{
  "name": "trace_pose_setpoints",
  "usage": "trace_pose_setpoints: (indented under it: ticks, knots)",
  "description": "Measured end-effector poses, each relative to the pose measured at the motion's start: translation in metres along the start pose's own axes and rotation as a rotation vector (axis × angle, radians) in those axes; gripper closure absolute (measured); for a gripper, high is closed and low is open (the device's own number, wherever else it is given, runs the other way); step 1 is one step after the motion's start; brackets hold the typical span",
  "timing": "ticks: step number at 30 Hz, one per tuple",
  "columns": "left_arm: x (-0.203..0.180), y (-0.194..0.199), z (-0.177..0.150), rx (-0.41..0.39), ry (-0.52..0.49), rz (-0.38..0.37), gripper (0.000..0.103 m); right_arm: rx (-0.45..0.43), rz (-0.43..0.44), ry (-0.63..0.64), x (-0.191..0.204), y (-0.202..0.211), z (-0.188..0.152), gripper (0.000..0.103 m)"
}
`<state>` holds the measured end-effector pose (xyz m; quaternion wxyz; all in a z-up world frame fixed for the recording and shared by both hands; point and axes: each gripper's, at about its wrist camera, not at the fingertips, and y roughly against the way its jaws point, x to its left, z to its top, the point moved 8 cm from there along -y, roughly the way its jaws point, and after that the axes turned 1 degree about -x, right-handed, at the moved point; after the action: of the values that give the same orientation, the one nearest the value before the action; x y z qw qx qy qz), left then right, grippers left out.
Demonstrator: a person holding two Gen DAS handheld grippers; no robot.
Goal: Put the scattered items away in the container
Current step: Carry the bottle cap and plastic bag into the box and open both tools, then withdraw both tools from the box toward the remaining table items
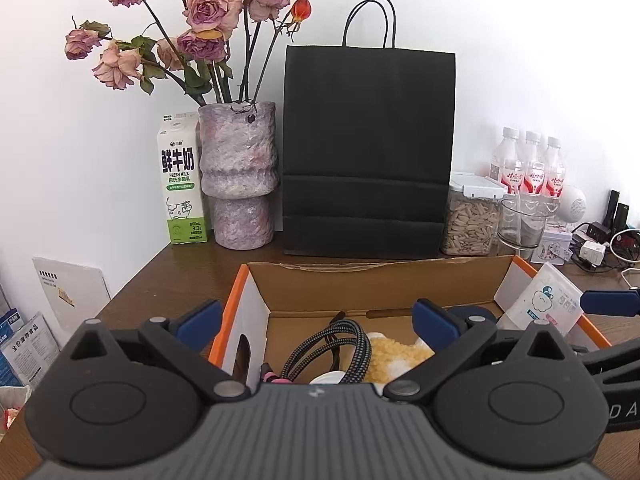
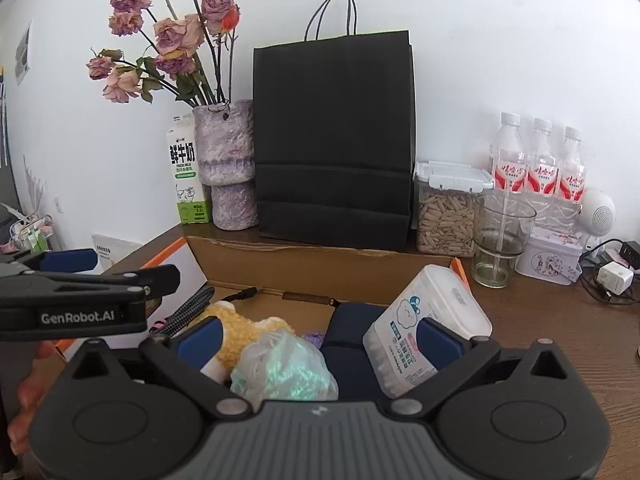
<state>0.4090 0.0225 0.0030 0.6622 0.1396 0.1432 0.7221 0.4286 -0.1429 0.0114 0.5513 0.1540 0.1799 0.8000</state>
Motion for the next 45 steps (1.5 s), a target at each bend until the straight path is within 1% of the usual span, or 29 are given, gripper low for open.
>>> trace_pose_setpoints:
  ticks: [15, 20, 27, 39, 45]
  knots:
    - [0.0, 0.009, 0.004, -0.018, 0.006, 0.005, 0.0, -0.023, -0.011, 0.018, 0.002, 0.009, 0.006, 0.0]
    - [0.002, 0.017, 0.005, -0.021, 0.026, 0.007, 0.0, -0.031, -0.013, 0.026, 0.003, 0.016, 0.007, 0.0]
    - [0.005, 0.038, 0.003, -0.022, 0.061, 0.015, 0.0, -0.041, -0.005, 0.032, 0.008, 0.032, 0.006, 0.0]
    - [0.009, 0.081, -0.001, -0.036, 0.075, 0.013, 0.0, -0.08, -0.009, 0.044, 0.022, 0.075, 0.001, 0.0]
    - [0.011, 0.099, -0.003, -0.041, 0.082, 0.014, 0.0, -0.082, -0.012, 0.032, 0.024, 0.095, -0.006, 0.0]
